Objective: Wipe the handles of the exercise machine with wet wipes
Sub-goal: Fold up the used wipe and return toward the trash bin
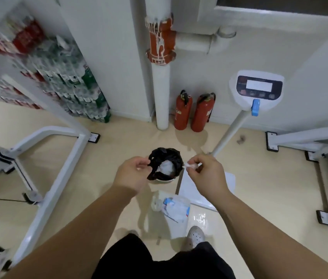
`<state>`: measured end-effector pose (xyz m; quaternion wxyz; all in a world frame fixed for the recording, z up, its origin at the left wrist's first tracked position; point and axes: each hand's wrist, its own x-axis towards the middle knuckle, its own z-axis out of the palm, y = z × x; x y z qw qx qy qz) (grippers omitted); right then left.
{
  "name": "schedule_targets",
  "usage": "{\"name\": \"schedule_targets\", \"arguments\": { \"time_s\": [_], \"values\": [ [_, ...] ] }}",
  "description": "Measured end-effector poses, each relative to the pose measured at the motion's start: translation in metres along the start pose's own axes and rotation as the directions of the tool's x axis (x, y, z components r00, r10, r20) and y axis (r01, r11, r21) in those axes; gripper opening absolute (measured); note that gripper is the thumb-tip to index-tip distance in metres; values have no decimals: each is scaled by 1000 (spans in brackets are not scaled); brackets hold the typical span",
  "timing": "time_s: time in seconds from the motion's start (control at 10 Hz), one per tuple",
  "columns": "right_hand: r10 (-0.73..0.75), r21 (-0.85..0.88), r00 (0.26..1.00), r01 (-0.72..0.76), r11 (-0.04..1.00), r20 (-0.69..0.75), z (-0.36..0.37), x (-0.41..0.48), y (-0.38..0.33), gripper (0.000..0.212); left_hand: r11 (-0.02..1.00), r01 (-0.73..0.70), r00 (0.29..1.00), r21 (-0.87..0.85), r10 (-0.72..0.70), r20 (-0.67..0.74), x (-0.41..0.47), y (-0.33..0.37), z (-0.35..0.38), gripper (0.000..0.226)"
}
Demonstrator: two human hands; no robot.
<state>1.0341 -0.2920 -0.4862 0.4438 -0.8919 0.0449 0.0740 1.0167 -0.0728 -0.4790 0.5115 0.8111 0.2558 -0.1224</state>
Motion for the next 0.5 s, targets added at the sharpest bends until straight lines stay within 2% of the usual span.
{"name": "schedule_targets", "arguments": {
  "time_s": [0.1, 0.2, 0.3, 0.4, 0.5],
  "values": [
    [32, -44, 999, -31, 999, 26, 19, 53, 13, 19, 1000, 29, 999, -4, -29, -21, 33, -3, 1, 13],
    [62, -109, 994, -52, 993, 87, 48, 101, 27, 28, 997, 42, 999, 58, -43, 2, 66, -9, 0, 16],
    [234, -169, 927, -191, 967, 292, 67, 134, 29, 50, 995, 65, 997, 70, -68, 45, 93, -10, -5, 23],
    [355, -145, 863, -324, 935, 359, 77, 145, 28, 48, 993, 90, 991, 72, -97, 96, 112, -11, -11, 24],
    [375, -58, 873, -377, 924, 310, 75, 146, 16, 42, 994, 94, 986, 57, -101, 135, 128, 0, -15, 23]
  ]
}}
